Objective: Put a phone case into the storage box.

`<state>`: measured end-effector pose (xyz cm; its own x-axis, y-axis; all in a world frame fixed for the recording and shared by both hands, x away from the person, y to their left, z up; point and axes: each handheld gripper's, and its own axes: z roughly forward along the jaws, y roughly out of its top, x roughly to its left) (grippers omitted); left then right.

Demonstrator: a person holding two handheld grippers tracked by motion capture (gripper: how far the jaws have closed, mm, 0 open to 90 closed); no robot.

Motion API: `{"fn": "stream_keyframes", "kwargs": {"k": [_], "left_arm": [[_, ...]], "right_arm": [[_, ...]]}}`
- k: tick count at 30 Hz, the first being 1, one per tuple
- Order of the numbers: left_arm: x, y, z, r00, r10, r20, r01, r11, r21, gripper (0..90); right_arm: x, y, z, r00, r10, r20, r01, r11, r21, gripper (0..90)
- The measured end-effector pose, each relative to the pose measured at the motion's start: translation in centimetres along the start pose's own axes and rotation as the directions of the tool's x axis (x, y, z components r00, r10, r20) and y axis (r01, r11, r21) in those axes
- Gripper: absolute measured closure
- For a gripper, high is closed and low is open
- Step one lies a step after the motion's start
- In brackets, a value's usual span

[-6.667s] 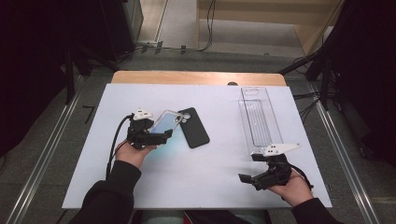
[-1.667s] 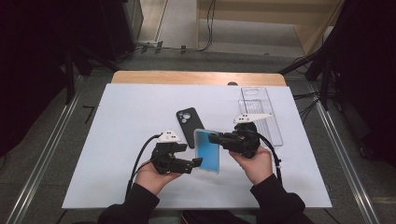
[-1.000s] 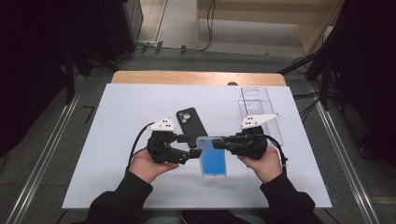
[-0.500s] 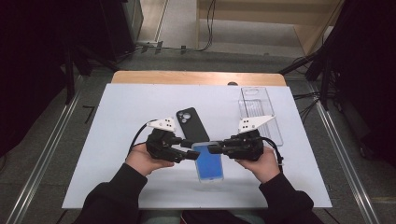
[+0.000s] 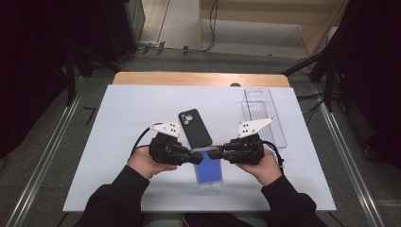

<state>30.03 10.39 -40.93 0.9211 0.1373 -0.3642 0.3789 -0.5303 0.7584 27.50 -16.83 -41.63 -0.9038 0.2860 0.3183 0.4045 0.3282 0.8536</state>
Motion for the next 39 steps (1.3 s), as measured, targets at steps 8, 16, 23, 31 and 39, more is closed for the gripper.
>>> {"fn": "stream_keyframes", "kwargs": {"k": [8, 16, 23, 31, 39], "left_arm": [[0.3, 0.0, -0.8, 0.9966, -0.054, -0.063, 0.054, 0.9986, -0.004, 81.3], [0.1, 0.1, -1.5, 0.9774, -0.124, -0.171, 0.118, 0.9919, -0.047, 81.1], [-0.2, 0.3, -2.0, 0.9489, -0.207, -0.239, 0.184, 0.9762, -0.116, 81.1], [-0.4, 0.4, -2.1, 0.9026, -0.297, -0.311, 0.256, 0.9521, -0.168, 81.0], [-0.8, 0.3, -1.9, 0.8744, -0.313, -0.371, 0.254, 0.9462, -0.201, 81.0]], "right_arm": [[-0.1, 0.0, -0.5, 0.997, 0.053, 0.057, -0.05, 0.997, -0.059, 36.4], [-0.1, -0.2, -0.1, 0.9947, 0.054, 0.088, -0.048, 0.996, -0.08, 21.7], [-0.2, -0.3, 0.2, 0.9816, 0.074, 0.176, -0.064, 0.996, -0.065, 0.0], [0.7, -0.2, 1.0, 0.948, 0.111, 0.298, -0.089, 0.992, -0.085, 0.0], [1.7, -0.4, 2.2, 0.9067, 0.146, 0.396, -0.103, 0.986, -0.128, 0.0]]}}
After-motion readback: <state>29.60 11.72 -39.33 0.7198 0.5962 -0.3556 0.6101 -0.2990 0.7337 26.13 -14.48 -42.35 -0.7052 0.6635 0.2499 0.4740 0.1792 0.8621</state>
